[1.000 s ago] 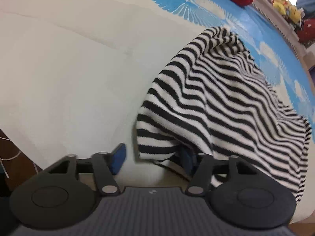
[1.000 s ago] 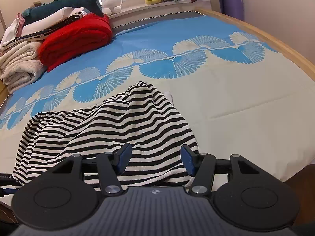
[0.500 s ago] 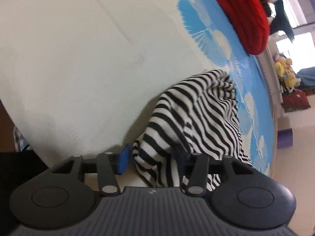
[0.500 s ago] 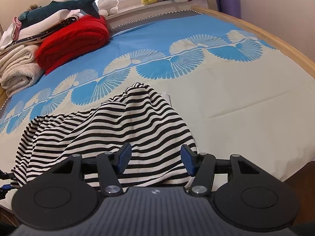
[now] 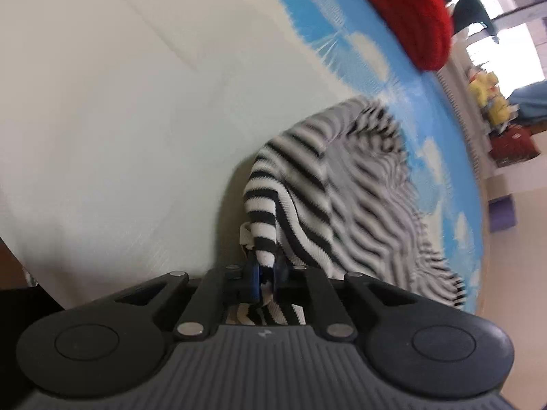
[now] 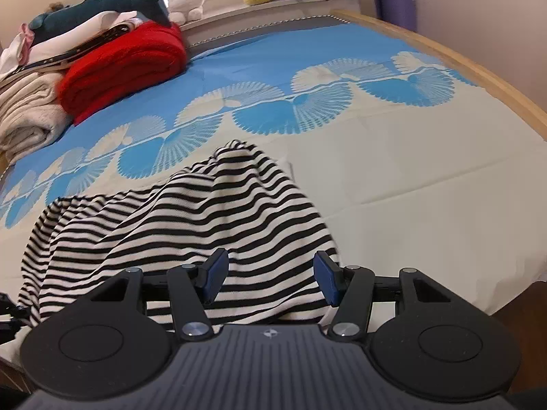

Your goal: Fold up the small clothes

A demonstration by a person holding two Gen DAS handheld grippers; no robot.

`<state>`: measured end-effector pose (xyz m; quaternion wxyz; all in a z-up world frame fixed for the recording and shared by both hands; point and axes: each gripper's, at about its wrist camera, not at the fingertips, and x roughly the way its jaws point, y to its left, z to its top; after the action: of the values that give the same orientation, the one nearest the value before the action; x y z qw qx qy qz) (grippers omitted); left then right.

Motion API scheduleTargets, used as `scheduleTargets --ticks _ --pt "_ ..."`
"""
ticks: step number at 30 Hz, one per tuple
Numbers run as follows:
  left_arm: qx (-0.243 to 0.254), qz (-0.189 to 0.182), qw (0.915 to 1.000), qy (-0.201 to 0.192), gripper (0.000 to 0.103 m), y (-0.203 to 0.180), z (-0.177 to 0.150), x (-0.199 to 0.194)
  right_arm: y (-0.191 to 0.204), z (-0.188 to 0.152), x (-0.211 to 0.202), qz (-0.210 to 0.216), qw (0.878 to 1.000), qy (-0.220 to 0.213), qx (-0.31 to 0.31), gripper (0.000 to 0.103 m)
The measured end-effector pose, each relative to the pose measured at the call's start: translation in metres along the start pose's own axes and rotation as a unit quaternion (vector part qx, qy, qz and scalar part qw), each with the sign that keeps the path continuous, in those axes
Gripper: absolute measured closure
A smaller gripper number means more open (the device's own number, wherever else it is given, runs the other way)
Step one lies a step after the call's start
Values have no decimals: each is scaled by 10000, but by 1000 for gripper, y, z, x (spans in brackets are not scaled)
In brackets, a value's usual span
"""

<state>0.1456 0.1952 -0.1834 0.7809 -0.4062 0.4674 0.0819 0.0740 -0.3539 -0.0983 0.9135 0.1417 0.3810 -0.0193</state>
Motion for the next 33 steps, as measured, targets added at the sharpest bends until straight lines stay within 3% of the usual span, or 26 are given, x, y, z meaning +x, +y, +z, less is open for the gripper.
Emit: scheduleTargets --ticks 2,4,6,9,14,19,21,23,25,26,27,31,33 --pt "204 -124 9996 -126 97 -11 3 -18 -8 3 -2 -129 9997 -89 182 46" --pt "829 -3 9962 -278 97 -36 2 -35 -17 7 -4 -345 9984 -201 388 46" --pt "1591 147 9863 -410 97 -74 -7 -48 -24 11 -5 -654 9964 -271 475 46" --pt "2575 72 9647 -550 97 -140 -33 -58 -36 19 -4 -886 9929 -369 706 46" --pt "3593 -596 9303 -433 97 -254 -105 -51 -55 29 -17 -985 9866 -817 1010 57" --pt "4567 -1197 8814 161 97 -341 -207 -6 -86 34 -35 -1032 9760 -1328 1380 58" --pt "4801 -1268 8667 470 96 -359 -246 24 -103 33 -38 -985 9727 -1386 1582 58" --pt "4907 -1201 8592 808 93 -365 -275 56 -117 32 -38 -928 9708 -1324 1770 58" --pt "5024 -877 8500 1315 69 -366 -295 91 -127 32 -35 -763 9705 -1225 1931 56" --pt "5118 -611 8457 1383 69 -365 -299 100 -130 32 -34 -660 9712 -1178 1964 56" --pt "5216 -436 8420 1307 69 -362 -299 101 -131 33 -32 -562 9718 -1144 1983 56" --pt "5222 -576 8443 1056 62 -339 -265 61 -130 37 -24 -17 9744 -869 2074 55" --pt "5497 -452 8310 721 56 -330 -249 29 -125 38 -18 292 9748 -685 2103 55"
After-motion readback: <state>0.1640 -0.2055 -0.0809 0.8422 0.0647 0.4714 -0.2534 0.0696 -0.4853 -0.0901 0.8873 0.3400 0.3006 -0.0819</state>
